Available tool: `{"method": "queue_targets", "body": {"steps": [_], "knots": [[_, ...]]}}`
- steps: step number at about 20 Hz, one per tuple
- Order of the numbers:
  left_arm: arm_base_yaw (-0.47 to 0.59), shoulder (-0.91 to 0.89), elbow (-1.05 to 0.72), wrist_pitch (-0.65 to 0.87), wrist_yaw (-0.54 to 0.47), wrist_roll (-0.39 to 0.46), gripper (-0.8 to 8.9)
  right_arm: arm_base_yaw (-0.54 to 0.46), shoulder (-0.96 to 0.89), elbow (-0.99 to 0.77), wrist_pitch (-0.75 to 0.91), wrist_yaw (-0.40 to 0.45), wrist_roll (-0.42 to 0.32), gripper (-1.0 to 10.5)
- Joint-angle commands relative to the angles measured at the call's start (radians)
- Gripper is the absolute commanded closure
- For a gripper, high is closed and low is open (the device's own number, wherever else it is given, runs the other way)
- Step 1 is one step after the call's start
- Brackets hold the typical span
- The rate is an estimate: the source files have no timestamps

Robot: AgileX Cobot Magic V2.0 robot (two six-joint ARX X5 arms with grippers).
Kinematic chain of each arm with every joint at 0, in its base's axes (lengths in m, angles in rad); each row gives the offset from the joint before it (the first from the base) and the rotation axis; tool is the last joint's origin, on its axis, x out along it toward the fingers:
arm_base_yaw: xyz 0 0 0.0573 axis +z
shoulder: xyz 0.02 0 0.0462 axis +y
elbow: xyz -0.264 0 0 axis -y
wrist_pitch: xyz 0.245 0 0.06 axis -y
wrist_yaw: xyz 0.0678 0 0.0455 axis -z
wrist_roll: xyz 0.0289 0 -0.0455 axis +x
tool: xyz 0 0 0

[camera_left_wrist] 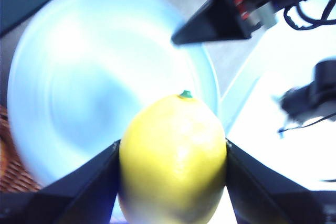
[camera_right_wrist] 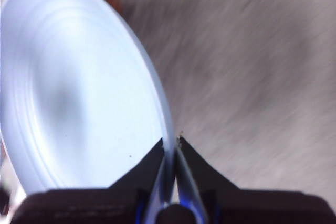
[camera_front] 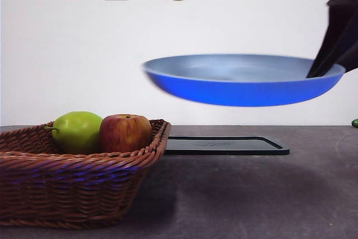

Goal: Take the lemon from the basket,put the lemon in the plate,hand out the plate

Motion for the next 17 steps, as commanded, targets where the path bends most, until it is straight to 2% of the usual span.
{"method": "queue_targets", "body": {"steps": [1, 4, 6, 8, 13, 14, 17], "knots": [[-0.055, 0.037, 0.017, 0.007, -0.109, 0.074, 6.35, 0.058, 0.027, 0.018, -0.002, -0.010, 0.037, 9.4], [-0.087, 0.070, 0.017, 0.004, -0.138, 0.110, 6.35, 0.122, 0.033, 0.018, -0.007, -0.019, 0.047, 9.4], [-0.097, 0.101, 0.016, -0.002, -0.137, 0.135, 6.35, 0.127, 0.033, 0.019, -0.005, -0.062, 0.047, 9.4], [-0.100, 0.139, 0.016, -0.013, -0.138, 0.172, 6.35, 0.127, 0.033, 0.020, -0.005, -0.061, 0.046, 9.4], [-0.104, 0.203, 0.016, -0.034, -0.136, 0.175, 6.31, 0.127, 0.033, 0.020, -0.005, -0.061, 0.043, 9.4], [-0.105, 0.208, 0.016, -0.034, -0.136, 0.175, 6.16, 0.127, 0.033, 0.020, -0.005, -0.061, 0.043, 9.4], [-0.108, 0.208, 0.016, -0.026, -0.138, 0.173, 4.84, 0.127, 0.033, 0.020, -0.005, -0.061, 0.035, 9.4]]}}
